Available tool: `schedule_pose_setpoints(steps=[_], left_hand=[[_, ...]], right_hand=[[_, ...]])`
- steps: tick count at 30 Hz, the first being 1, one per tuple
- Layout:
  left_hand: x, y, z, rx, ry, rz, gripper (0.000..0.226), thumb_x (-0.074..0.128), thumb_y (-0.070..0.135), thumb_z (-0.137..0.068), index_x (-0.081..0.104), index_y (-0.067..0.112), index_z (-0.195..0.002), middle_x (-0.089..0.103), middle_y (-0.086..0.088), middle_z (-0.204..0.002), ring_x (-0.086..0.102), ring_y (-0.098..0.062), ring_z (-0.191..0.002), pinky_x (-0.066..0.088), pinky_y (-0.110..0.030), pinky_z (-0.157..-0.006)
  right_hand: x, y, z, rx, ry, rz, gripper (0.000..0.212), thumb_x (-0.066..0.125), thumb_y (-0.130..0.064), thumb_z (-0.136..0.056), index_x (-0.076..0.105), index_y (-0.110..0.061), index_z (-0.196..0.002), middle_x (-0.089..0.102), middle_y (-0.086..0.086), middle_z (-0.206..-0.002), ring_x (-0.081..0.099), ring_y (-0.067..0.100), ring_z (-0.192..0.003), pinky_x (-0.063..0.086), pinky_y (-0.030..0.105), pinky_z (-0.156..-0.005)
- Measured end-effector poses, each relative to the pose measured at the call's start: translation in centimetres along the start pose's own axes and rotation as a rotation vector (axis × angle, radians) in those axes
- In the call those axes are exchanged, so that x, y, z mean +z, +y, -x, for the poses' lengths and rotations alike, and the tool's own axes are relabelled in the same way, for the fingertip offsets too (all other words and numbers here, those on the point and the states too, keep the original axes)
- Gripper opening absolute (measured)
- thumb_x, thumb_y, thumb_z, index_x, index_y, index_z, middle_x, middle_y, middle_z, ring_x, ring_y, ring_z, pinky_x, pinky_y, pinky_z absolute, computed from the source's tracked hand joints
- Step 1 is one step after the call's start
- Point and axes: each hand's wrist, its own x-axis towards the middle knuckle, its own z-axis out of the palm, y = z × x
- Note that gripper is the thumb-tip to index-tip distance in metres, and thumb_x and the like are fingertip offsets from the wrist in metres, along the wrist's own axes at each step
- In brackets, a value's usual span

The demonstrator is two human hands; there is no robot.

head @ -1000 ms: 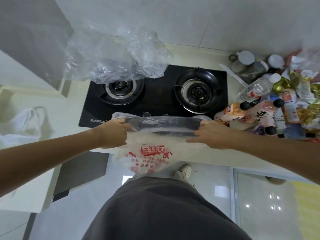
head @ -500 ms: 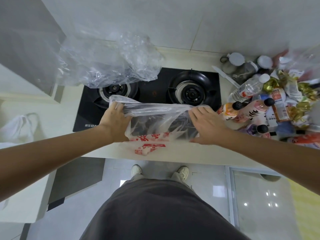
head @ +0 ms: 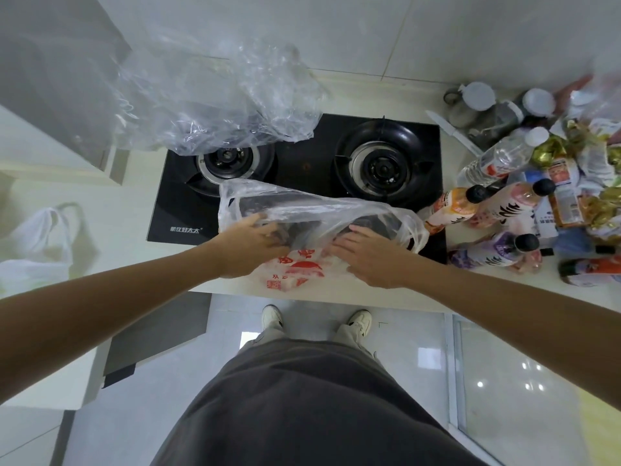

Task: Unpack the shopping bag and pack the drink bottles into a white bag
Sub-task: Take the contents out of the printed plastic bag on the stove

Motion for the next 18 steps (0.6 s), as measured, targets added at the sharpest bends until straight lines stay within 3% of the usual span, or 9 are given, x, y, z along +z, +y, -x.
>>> schedule_pose_setpoints(steps=[3,5,8,10,12,13,15,17,18], left_hand=[[0.0,-0.7,-0.2,-0.104,-0.055,-0.049,0.058,0.051,0.029,-0.098,0.035,0.021,-0.153,0.05,-0.009,-0.15,0.039,-0.029,-0.14,0.025,-0.05,-0.118],[0.1,-1.3,-0.2,-0.19,-0.034,-0.075,0.06,0.048,0.037,-0.098,0.036,0.016,-0.153,0.054,-0.01,-0.147,0.043,-0.03,-0.136,0.027,-0.047,-0.117],[-0.2,-2.4,-0.4,-0.269,-0.03,-0.1,0.054,0.041,0.039,-0.1,0.041,0.013,-0.148,0.069,-0.011,-0.126,0.054,-0.032,-0.125,0.03,-0.045,-0.116],[-0.9,-2.9,-0.6,-0.323,-0.077,-0.104,0.047,0.042,0.031,-0.098,0.044,0.011,-0.141,0.074,-0.007,-0.109,0.06,-0.03,-0.113,0.033,-0.042,-0.112],[-1.8,-3.3,-0.7,-0.376,-0.127,-0.089,0.044,0.047,0.028,-0.096,0.046,0.014,-0.138,0.074,-0.004,-0.108,0.062,-0.028,-0.112,0.034,-0.04,-0.112],[-2.2,-3.5,-0.7,-0.393,-0.152,-0.085,0.043,0.051,0.027,-0.095,0.047,0.015,-0.136,0.074,-0.004,-0.108,0.063,-0.027,-0.11,0.034,-0.039,-0.112],[-2.7,-3.7,-0.6,-0.419,-0.169,-0.065,0.038,0.054,0.023,-0.094,0.052,0.018,-0.131,0.073,-0.001,-0.103,0.066,-0.023,-0.102,0.035,-0.037,-0.111],[-3.1,-3.9,-0.6,-0.458,-0.179,-0.026,0.03,0.053,0.015,-0.093,0.058,0.022,-0.122,0.072,0.003,-0.094,0.066,-0.02,-0.089,0.034,-0.034,-0.114],[-3.1,-4.0,-0.7,-0.475,-0.192,-0.01,0.028,0.054,0.013,-0.093,0.061,0.023,-0.118,0.071,0.004,-0.092,0.064,-0.019,-0.085,0.033,-0.033,-0.116]], right_hand=[[0.6,0.4,-0.4,-0.033,-0.028,0.054,0.046,0.05,-0.035,-0.106,0.05,-0.019,-0.149,0.07,0.001,-0.124,0.062,0.021,-0.125,-0.011,0.043,-0.124],[0.8,0.9,-0.2,-0.074,-0.061,0.13,0.036,0.042,-0.029,-0.107,0.059,-0.023,-0.138,0.074,-0.004,-0.115,0.066,0.02,-0.117,-0.011,0.044,-0.126],[1.0,1.7,0.1,-0.074,-0.117,0.201,0.031,0.036,-0.02,-0.105,0.059,-0.022,-0.125,0.075,-0.001,-0.106,0.065,0.024,-0.119,0.007,0.041,-0.127],[1.0,2.3,0.5,-0.058,-0.157,0.221,0.03,0.037,-0.015,-0.103,0.052,-0.02,-0.129,0.075,0.002,-0.101,0.066,0.027,-0.117,0.001,0.038,-0.126],[0.5,2.7,1.0,-0.04,-0.117,0.242,0.044,0.045,-0.008,-0.096,0.044,-0.015,-0.14,0.075,0.0,-0.097,0.07,0.025,-0.108,-0.009,0.034,-0.123],[0.4,3.0,1.2,-0.027,-0.063,0.24,0.054,0.052,-0.005,-0.091,0.041,-0.012,-0.144,0.075,0.0,-0.098,0.071,0.024,-0.103,-0.004,0.033,-0.124],[-0.6,3.1,1.8,0.023,0.05,0.215,0.066,0.065,0.0,-0.08,0.04,-0.01,-0.141,0.073,0.003,-0.095,0.071,0.026,-0.092,0.03,0.033,-0.117],[-0.8,3.4,2.2,0.098,0.074,0.148,0.067,0.067,0.007,-0.073,0.046,-0.012,-0.134,0.07,0.002,-0.088,0.067,0.026,-0.077,0.052,0.035,-0.084],[-0.6,3.6,2.3,0.151,0.059,0.122,0.068,0.067,0.009,-0.07,0.049,-0.014,-0.132,0.068,0.001,-0.083,0.065,0.026,-0.069,0.053,0.037,-0.068]])
